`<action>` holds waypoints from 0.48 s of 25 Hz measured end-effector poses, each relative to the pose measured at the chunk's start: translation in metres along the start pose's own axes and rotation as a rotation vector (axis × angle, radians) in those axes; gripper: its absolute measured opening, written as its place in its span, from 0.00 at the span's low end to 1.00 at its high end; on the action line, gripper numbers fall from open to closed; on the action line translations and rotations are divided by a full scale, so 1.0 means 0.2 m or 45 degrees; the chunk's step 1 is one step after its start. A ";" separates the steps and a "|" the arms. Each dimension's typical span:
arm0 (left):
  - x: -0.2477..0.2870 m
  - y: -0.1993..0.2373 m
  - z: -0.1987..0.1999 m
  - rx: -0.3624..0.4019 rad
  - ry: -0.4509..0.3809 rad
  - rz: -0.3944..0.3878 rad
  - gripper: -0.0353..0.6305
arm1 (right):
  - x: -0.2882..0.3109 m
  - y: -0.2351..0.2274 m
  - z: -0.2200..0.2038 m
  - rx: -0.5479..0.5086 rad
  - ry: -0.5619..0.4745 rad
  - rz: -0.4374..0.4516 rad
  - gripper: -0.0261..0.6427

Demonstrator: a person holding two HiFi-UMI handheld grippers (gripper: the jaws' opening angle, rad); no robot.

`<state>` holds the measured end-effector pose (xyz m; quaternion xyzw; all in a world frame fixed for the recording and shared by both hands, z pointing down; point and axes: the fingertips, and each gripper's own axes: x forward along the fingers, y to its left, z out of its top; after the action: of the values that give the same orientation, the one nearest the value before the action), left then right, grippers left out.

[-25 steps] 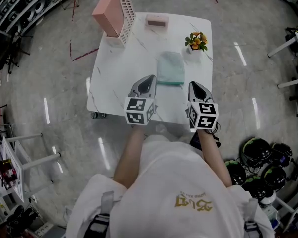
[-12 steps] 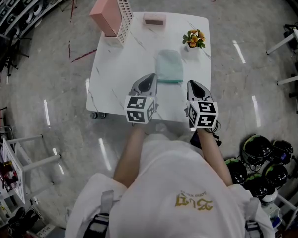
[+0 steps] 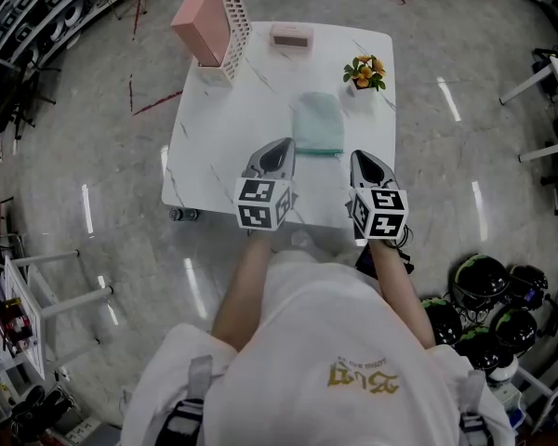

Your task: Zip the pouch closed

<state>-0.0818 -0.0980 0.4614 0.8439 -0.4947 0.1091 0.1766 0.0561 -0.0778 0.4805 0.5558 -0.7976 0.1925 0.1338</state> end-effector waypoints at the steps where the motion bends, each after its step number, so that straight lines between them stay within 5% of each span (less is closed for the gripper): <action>1: 0.00 0.00 0.00 0.000 0.000 0.001 0.08 | 0.00 0.00 0.00 0.002 0.000 0.000 0.06; 12: 0.01 -0.01 -0.02 -0.003 0.010 -0.001 0.08 | -0.01 -0.02 -0.02 0.025 0.006 0.002 0.06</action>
<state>-0.0799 -0.0964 0.4659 0.8434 -0.4939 0.1117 0.1796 0.0599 -0.0760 0.4847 0.5560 -0.7958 0.2017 0.1299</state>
